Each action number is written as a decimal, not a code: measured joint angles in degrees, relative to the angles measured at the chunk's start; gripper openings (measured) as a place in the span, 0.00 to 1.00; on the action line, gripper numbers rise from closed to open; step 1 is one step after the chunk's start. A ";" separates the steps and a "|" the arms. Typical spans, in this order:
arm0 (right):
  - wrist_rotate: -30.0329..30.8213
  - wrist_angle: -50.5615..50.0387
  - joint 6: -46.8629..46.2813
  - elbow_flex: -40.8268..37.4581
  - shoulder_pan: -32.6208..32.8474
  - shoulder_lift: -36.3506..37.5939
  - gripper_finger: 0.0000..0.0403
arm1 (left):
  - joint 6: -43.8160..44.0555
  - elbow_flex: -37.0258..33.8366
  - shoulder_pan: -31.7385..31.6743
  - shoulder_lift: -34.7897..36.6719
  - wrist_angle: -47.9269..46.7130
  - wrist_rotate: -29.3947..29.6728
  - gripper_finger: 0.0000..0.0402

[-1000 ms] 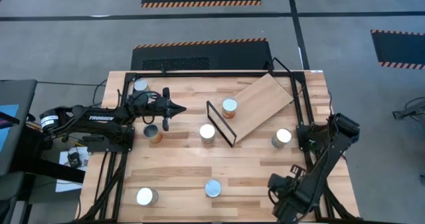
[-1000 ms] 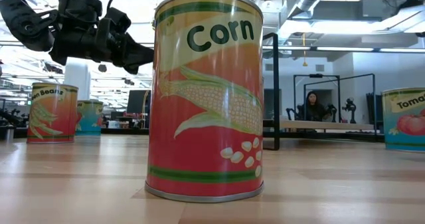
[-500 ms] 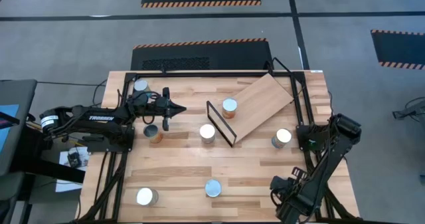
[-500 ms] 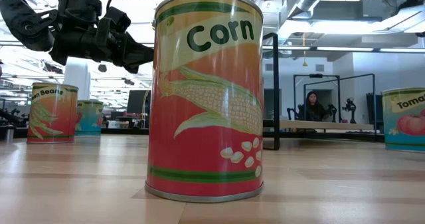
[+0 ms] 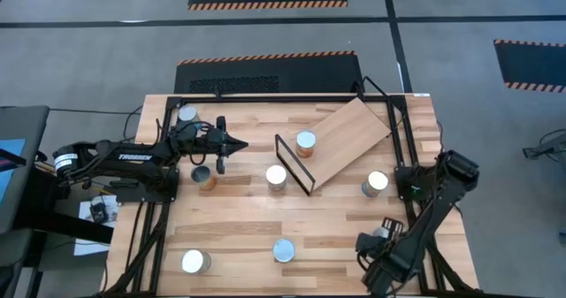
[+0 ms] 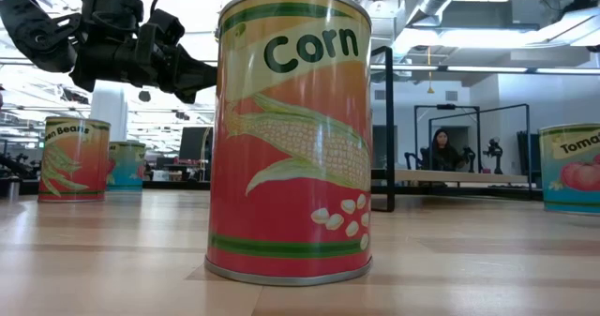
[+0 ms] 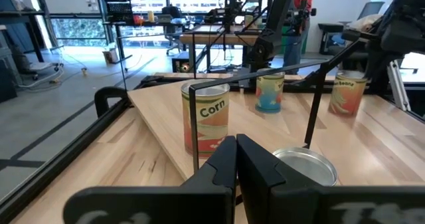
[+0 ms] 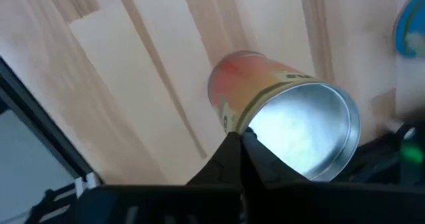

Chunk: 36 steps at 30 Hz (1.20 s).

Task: Pick and place cans onto a shelf
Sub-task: Put the bottom canned green beans on the shelf

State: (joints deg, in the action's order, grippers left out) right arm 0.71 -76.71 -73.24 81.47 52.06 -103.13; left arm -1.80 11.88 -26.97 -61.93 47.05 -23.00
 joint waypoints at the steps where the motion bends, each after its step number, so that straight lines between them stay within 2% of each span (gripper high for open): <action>1: 0.25 -0.19 0.92 0.05 -0.57 0.00 0.03 | 0.00 0.00 0.01 0.00 0.00 0.00 0.00; 8: 1.96 -4.88 9.05 5.68 -5.13 0.00 0.01 | -0.08 0.00 0.00 0.00 0.02 0.00 0.00; 14: 10.17 -13.28 17.27 15.49 -11.37 0.00 0.01 | -0.46 0.00 -0.01 0.00 0.02 0.00 0.00; 19: 14.70 -13.30 32.56 19.42 -21.05 1.91 0.01 | -0.96 0.00 0.00 0.00 0.02 0.00 0.00; 27: 16.83 -13.45 54.20 18.59 -39.80 5.93 0.01 | -1.45 0.00 -0.01 0.00 0.31 0.02 0.00; 36: 16.80 -13.06 73.91 18.50 -56.00 5.19 0.01 | -1.27 0.00 0.01 0.00 0.03 0.06 0.00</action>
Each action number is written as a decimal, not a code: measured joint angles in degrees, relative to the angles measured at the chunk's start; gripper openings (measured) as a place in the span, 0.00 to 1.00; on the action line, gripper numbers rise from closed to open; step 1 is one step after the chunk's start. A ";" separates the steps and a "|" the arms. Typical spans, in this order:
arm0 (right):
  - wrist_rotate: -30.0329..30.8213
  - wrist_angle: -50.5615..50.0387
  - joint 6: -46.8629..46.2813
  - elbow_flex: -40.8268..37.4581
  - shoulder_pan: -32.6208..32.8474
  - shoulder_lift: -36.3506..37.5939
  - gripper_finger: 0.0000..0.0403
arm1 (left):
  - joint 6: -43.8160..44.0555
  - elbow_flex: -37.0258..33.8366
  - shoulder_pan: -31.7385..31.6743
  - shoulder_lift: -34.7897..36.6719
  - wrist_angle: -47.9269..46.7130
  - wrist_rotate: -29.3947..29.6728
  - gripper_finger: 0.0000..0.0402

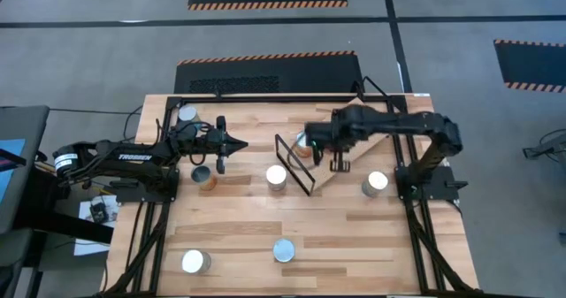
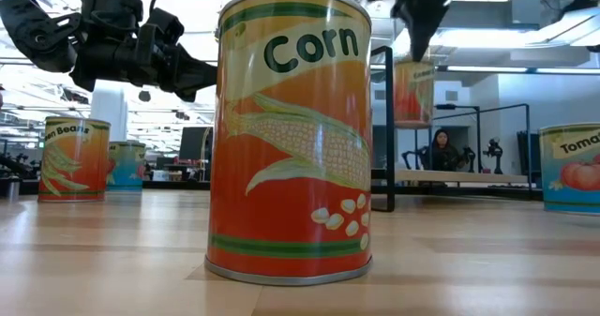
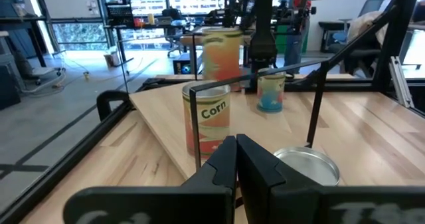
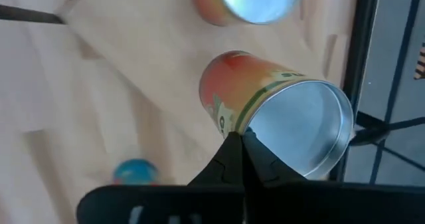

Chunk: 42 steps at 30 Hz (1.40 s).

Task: Pick and place cans onto a shelf
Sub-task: Put the bottom canned green beans on the shelf

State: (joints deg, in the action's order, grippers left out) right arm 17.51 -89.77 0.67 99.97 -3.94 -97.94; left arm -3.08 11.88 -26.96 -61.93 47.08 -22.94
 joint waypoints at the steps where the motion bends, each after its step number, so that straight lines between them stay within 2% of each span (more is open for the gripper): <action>1: -0.19 0.50 1.72 -0.13 -1.51 -0.11 0.01 | 0.29 0.00 0.00 0.00 -0.17 0.00 0.00; 6: -0.92 3.72 8.22 -0.08 -7.04 -1.30 0.01 | 0.57 0.00 0.00 0.00 -0.71 0.24 0.00; 11: -2.88 5.48 10.34 -0.12 -8.98 -2.61 0.01 | 0.63 0.00 -0.01 0.02 -1.11 0.74 0.00; 19: -4.15 6.68 12.82 -0.01 -9.73 -5.61 0.01 | 0.85 0.00 0.00 0.02 -1.38 0.79 0.00; 31: -4.32 11.87 14.23 -4.79 -11.59 -5.64 0.01 | 0.94 0.00 -0.02 0.02 -1.30 0.85 0.00; 42: -4.14 13.73 14.59 -4.88 -12.00 -5.61 0.01 | 0.94 0.00 0.00 0.02 -1.09 0.85 0.00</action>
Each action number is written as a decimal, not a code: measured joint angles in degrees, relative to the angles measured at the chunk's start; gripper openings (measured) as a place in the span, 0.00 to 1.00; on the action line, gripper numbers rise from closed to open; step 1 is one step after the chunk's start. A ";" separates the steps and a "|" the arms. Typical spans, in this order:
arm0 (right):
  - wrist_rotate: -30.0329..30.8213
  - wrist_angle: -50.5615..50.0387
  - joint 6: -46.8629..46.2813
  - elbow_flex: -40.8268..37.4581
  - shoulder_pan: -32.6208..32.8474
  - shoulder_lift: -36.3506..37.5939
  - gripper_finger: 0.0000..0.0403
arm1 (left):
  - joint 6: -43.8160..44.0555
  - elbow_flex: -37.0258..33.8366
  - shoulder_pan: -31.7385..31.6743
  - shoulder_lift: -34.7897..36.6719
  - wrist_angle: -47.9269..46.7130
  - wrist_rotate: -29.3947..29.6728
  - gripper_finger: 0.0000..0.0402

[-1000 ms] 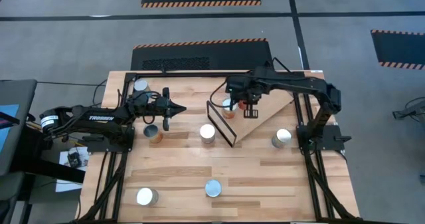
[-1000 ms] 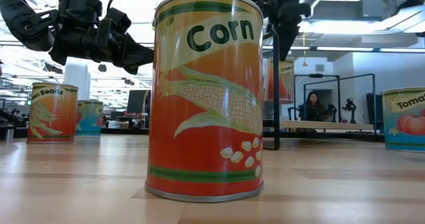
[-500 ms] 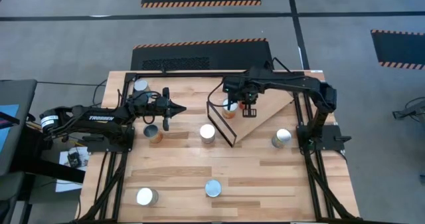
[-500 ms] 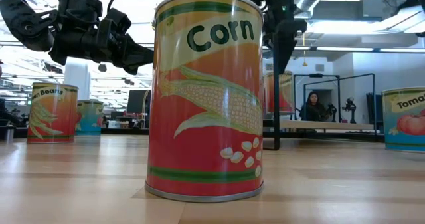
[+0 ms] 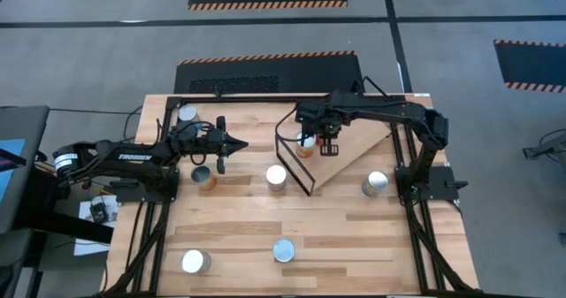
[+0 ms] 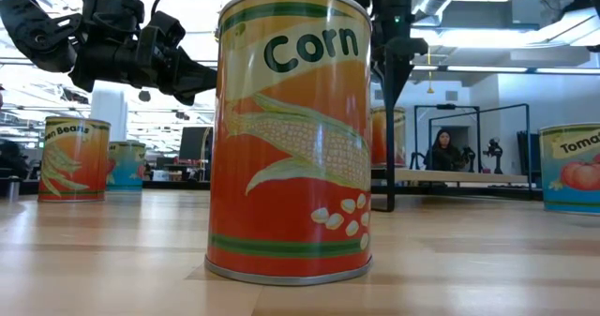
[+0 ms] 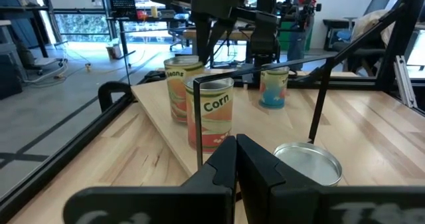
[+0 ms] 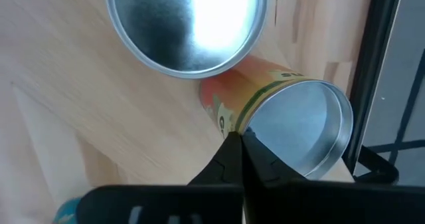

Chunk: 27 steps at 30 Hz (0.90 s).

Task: Pick and place cans onto a shelf
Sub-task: Put the bottom canned green beans on the shelf

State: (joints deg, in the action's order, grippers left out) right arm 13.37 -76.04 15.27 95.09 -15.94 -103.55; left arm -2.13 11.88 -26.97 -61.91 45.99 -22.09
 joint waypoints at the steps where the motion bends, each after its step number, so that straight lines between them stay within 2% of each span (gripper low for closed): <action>1: -0.03 0.01 -0.03 0.00 -0.09 0.00 0.02 | 0.00 0.00 -0.02 0.00 0.00 0.00 0.00; 12: -0.42 0.11 -1.13 0.00 -0.40 0.00 0.06 | 0.00 0.00 -0.01 0.00 -0.02 -0.01 0.00; 21: -0.44 0.28 -2.21 0.00 -0.40 0.00 0.20 | -0.04 0.00 -0.01 0.00 -0.01 -0.02 0.00; 27: -0.34 0.27 -3.64 0.01 -0.40 0.00 0.25 | -0.04 0.00 -0.01 0.00 -0.02 -0.02 0.00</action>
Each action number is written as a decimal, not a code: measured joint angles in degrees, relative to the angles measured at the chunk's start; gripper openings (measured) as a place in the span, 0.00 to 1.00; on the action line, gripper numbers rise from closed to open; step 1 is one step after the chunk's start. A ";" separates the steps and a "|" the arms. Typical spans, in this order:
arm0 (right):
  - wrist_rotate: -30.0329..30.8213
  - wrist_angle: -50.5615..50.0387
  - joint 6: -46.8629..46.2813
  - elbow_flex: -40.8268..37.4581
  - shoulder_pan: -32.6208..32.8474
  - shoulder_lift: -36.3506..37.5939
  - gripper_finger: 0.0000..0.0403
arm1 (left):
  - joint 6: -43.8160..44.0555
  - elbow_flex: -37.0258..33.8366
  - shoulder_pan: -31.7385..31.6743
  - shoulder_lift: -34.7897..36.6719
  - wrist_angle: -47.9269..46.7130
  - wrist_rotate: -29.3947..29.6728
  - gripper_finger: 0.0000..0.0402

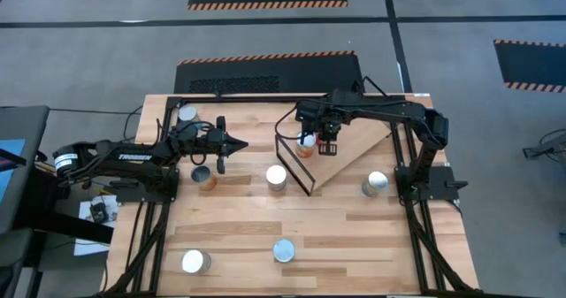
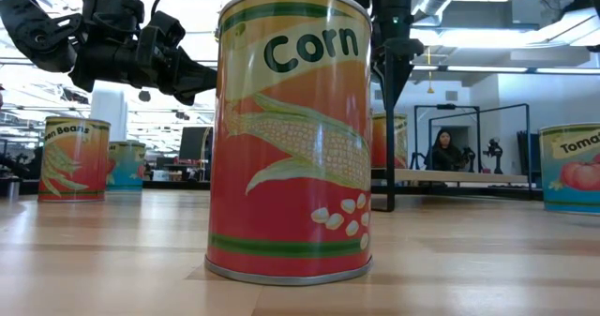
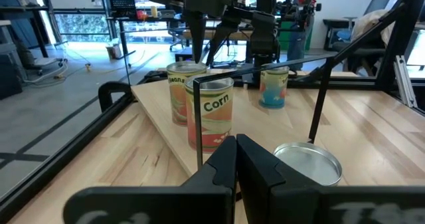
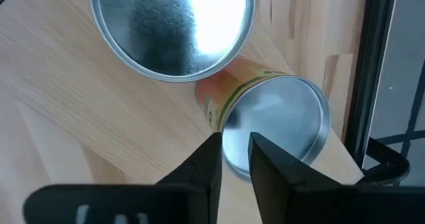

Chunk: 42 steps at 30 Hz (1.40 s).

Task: Pick and place cans onto a shelf
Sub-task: Put the bottom canned green beans on the shelf, then put the bottom canned tomatoes on the shelf

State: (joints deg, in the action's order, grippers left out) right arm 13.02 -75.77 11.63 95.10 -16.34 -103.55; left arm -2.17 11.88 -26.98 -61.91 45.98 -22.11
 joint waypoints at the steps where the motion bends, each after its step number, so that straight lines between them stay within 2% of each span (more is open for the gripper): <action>1: 0.30 -0.14 0.08 0.02 0.05 0.00 0.25 | -0.01 0.00 0.00 0.00 0.00 0.00 0.00; 4: 0.81 -1.44 0.23 0.06 0.97 0.96 0.21 | -0.08 0.00 0.00 0.00 -0.02 0.00 0.00; 7: 2.32 -3.26 -0.64 0.08 3.14 3.89 0.12 | -0.09 0.00 0.02 0.00 -0.22 0.00 0.00; 10: 2.06 -1.05 -5.93 -2.35 5.21 7.84 0.03 | -0.11 0.00 0.00 0.00 -0.32 -0.28 0.00; 13: 2.28 8.31 -8.68 -12.18 7.92 14.84 0.04 | -0.11 0.00 0.00 0.00 -0.39 -1.01 0.00; 19: 1.75 35.33 -16.27 -35.80 13.97 30.57 0.02 | -0.11 0.00 0.02 0.00 -0.25 -1.05 0.00; 22: 1.99 41.69 -22.73 -43.63 17.59 38.41 0.02 | -0.09 0.00 0.00 0.00 -0.03 -1.07 0.00; 25: 2.10 38.78 -31.61 -47.28 22.39 44.39 0.01 | -0.11 0.00 0.00 0.00 0.04 -1.07 0.00; 29: 6.15 27.79 -43.81 -47.06 31.36 47.41 0.02 | -0.41 -0.02 0.02 -0.02 0.01 -1.07 0.00; 35: 6.15 11.71 -63.93 -44.51 43.48 44.82 0.06 | -0.57 -0.02 0.00 -0.02 -0.21 -1.07 0.00; 38: 5.55 6.27 -72.10 -43.72 47.83 42.31 0.11 | -1.04 -0.02 0.02 -0.02 -0.22 -1.07 0.00; 42: 2.78 2.03 -78.24 -43.72 50.85 38.24 0.21 | -1.03 -0.02 0.01 -0.02 -0.22 -1.07 0.00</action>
State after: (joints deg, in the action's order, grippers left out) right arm 15.80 -73.74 -66.61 51.37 34.52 -65.30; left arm -3.20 11.86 -26.97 -61.93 45.76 -23.18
